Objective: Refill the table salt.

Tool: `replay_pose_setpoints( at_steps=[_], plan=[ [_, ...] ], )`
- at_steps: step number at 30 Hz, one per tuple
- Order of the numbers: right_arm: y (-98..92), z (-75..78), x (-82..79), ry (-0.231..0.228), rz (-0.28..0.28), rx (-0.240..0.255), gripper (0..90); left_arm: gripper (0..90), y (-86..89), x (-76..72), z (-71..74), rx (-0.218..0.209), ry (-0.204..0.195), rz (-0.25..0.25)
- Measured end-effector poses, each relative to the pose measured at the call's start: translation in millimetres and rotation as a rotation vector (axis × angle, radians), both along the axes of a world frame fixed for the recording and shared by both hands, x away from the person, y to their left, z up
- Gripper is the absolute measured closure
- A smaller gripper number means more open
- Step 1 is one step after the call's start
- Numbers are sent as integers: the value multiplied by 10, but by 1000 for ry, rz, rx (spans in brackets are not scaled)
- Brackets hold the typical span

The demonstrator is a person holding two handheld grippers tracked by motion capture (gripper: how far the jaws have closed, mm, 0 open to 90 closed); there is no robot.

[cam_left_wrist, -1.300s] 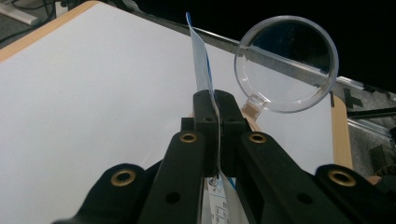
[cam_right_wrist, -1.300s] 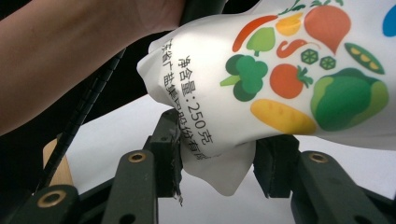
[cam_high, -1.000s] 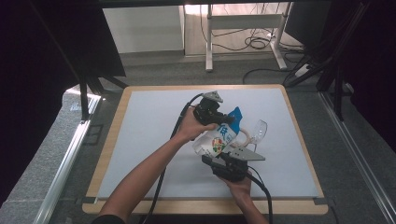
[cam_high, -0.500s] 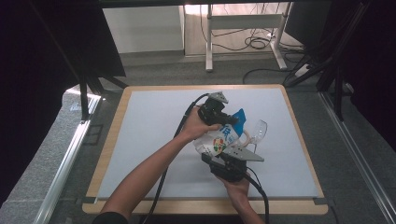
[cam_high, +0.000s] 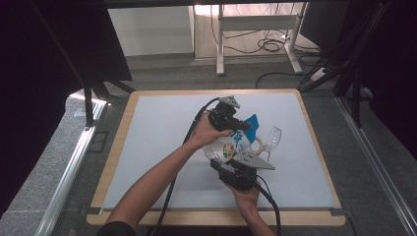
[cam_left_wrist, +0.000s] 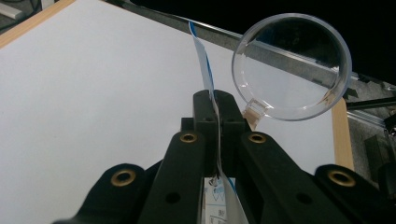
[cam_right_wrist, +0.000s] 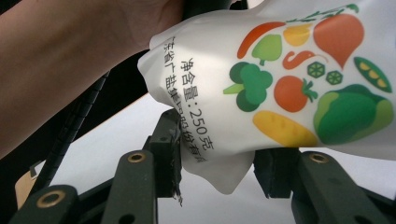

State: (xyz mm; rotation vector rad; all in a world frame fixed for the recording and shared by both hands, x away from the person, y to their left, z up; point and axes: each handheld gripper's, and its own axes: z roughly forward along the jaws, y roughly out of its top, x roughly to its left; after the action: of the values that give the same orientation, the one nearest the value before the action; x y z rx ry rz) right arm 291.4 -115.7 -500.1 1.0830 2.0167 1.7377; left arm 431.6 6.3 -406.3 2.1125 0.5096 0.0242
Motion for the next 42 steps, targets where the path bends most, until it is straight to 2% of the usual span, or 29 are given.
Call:
replay_pose_setpoints(
  at_steps=[25, 42],
  plan=[
    [-6, -4, 42, 9, 23, 22, 573, 898, 33, 29, 2, 4, 4, 8],
    [-21, 20, 45, 28, 31, 58, 576, 898, 2, 29, 21, 17, 2, 4]
  ],
)
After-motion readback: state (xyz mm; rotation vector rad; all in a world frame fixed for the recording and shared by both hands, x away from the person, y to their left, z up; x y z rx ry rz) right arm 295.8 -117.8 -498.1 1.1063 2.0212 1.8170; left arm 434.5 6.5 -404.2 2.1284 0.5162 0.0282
